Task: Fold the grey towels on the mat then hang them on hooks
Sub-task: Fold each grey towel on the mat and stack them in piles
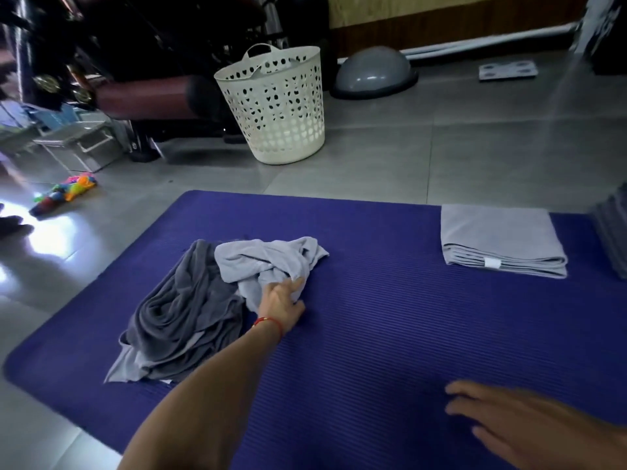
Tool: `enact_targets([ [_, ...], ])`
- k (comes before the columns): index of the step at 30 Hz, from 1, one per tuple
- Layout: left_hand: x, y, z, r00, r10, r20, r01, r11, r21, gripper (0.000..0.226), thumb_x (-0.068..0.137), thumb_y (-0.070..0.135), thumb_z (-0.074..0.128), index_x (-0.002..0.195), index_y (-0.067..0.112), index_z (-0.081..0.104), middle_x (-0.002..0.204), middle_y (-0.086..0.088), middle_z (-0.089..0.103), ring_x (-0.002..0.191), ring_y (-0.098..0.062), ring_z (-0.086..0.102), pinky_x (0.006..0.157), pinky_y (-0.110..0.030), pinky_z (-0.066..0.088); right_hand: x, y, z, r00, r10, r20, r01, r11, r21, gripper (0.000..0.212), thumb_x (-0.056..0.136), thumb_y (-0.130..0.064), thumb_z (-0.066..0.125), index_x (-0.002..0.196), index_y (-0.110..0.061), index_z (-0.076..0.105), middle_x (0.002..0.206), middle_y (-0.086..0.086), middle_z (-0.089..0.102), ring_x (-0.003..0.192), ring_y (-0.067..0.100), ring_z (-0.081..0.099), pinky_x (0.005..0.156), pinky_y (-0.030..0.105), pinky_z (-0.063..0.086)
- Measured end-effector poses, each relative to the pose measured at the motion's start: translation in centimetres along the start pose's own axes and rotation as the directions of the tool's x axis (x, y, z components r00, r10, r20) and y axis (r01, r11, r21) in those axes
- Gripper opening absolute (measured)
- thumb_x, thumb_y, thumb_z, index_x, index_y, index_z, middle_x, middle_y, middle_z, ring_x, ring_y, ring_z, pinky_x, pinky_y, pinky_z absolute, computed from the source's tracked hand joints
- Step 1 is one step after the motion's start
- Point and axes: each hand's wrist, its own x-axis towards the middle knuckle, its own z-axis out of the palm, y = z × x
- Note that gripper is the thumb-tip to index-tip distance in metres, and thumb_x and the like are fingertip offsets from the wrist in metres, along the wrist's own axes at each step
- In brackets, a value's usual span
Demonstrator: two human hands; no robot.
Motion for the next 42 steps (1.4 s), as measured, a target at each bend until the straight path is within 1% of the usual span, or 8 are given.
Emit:
enact_targets([
  [9,-8.2,12.5,2.4,0.950,0.295,0.104,-0.220,0.866,-0.449,0.029,0.083,-0.001,0.066,0.088,0.023,0.080,0.090,0.016,0.075,0.087,-0.001,0.069,0.081,-0.026,0.057,1.4,1.1,-1.9,0.959,0.183,-0.216,-0.080,0.907,0.414,0.092,0.101,-0.039,0.057,0.142,-0.069,-0.020,0.160,-0.033,-0.015,0.134,0.001,0.045,0.103,0.021,0.046],
  [13,-13.7,19.3,0.5,0.854,0.514,0.079,-0.311,0.627,-0.714,0.032,0.085,-0.011,0.061,0.094,0.016,0.074,0.088,0.015,0.074,0.080,-0.001,0.068,0.072,-0.020,0.054,2.0,1.6,-3.8,0.858,0.200,-0.473,0.144,0.790,0.596,0.082,0.087,-0.032,0.077,0.149,-0.053,0.029,0.161,-0.032,0.017,0.154,0.003,0.013,0.110,0.035,0.042],
  [15,-14.7,19.8,0.1,0.854,0.520,0.028,-0.298,0.531,-0.793,0.030,0.088,-0.010,0.061,0.107,0.011,0.071,0.102,0.003,0.075,0.096,-0.015,0.071,0.082,-0.034,0.059,1.4,2.4,-4.2,0.830,0.186,-0.526,0.267,0.695,0.668,0.037,0.091,-0.032,0.075,0.125,-0.029,0.061,0.128,-0.017,0.062,0.132,0.006,0.051,0.097,0.046,0.051],
  [20,-13.7,14.5,3.3,0.927,0.368,0.078,-0.251,0.759,-0.601,0.056,0.083,0.021,0.077,0.128,0.043,0.053,0.118,0.012,0.056,0.102,-0.005,0.056,0.087,-0.024,0.052,-1.9,3.9,-4.1,0.837,0.270,-0.476,0.116,0.763,0.636,0.009,0.091,-0.033,0.060,0.096,-0.039,0.056,0.094,-0.014,0.067,0.086,0.005,0.066,0.078,0.042,0.057],
  [27,-11.5,8.5,7.8,0.906,0.280,0.316,-0.344,0.924,0.167,0.074,0.078,0.071,0.055,0.145,0.057,0.029,0.150,0.006,0.032,0.145,-0.023,0.024,0.117,-0.051,0.024,-3.7,5.0,-0.8,0.976,0.021,0.215,-0.040,0.995,0.087,0.063,0.090,-0.015,0.050,0.114,-0.073,0.039,0.162,-0.031,0.005,0.149,-0.002,0.009,0.123,0.034,0.024],
  [32,-11.9,9.3,7.7,0.886,0.378,0.267,-0.376,0.925,-0.062,0.025,0.088,0.044,0.063,0.113,0.041,0.065,0.108,0.024,0.065,0.104,0.002,0.057,0.097,-0.037,0.043,-2.4,4.9,-0.7,0.964,0.173,-0.203,-0.150,0.981,0.124,0.017,0.099,-0.035,0.045,0.095,-0.037,0.061,0.104,-0.025,0.053,0.104,-0.004,0.050,0.096,0.027,0.044],
  [36,-14.3,10.9,6.8,0.828,0.553,0.093,-0.517,0.817,-0.255,0.016,0.088,0.029,0.074,0.103,0.032,0.073,0.094,0.028,0.060,0.093,0.008,0.058,0.082,-0.009,0.043,-0.9,2.7,-0.7,0.914,0.254,-0.317,-0.171,0.948,0.268,0.055,0.082,-0.072,0.061,0.120,-0.034,0.050,0.117,-0.023,0.051,0.106,0.003,0.054,0.093,0.030,0.049],
  [42,-14.9,10.7,4.7,0.857,0.511,-0.067,-0.508,0.816,-0.278,0.015,0.090,0.022,0.073,0.101,0.033,0.072,0.093,0.019,0.064,0.089,-0.003,0.062,0.078,-0.014,0.047,-1.3,3.4,1.3,0.902,0.256,-0.347,-0.115,0.918,0.378,0.050,0.100,-0.028,0.055,0.142,-0.051,0.041,0.104,-0.023,0.050,0.091,-0.003,0.051,0.080,0.017,0.041],
])
